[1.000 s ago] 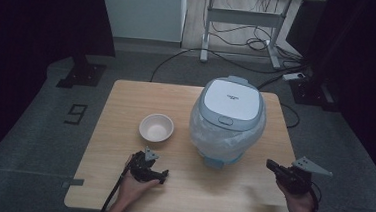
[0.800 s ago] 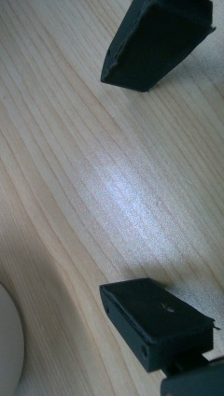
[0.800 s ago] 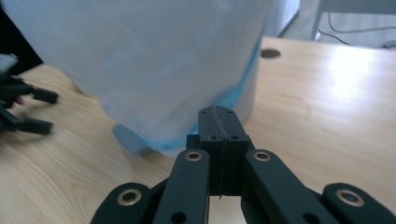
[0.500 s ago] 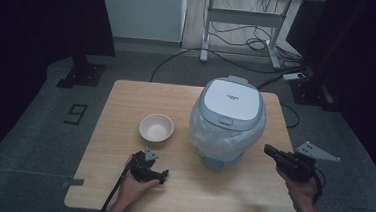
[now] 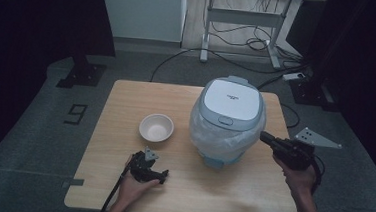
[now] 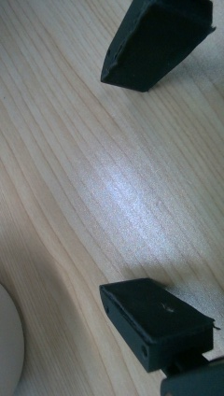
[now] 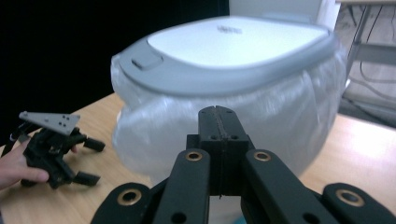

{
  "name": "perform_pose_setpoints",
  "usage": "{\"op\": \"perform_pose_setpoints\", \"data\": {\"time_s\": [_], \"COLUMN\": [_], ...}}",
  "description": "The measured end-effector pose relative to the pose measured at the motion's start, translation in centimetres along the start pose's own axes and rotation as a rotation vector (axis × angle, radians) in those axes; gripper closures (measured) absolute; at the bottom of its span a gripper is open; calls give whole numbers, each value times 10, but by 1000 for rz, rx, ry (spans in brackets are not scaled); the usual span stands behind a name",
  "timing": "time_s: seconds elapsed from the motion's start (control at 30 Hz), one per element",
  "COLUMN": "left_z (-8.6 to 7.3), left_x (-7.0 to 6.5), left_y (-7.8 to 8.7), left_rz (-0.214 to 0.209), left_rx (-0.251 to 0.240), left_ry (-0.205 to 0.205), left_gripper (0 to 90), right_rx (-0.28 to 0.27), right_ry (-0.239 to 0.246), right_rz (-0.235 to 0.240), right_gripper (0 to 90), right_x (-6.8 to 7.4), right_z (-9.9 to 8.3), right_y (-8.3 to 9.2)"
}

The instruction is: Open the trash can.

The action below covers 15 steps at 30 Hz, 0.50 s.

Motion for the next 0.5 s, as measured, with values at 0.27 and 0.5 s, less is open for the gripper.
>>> {"op": "perform_pose_setpoints", "data": {"time_s": [0.27, 0.5], "left_z": [0, 0], "left_x": [0, 0], "left_y": [0, 0], "left_rz": [0, 0], "left_rx": [2, 0], "left_ry": [0, 0], "left_gripper": [21, 21], "right_rx": [7, 11], "right_ry": [-7, -8], "right_rz": [39, 63], "right_gripper": [900, 900], "right_x": [4, 9], "right_z": [10, 15], "right_y": [-14, -26]}}
Point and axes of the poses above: each handheld gripper's, and its own axes: y roughly backward along the jaws, z roughly out of its top, x roughly to its left, the point moved 1 cm from there along -y, roughly forward along the jaws, and after that the axes turned 12 degrees about -x, right-handed, at the moved point
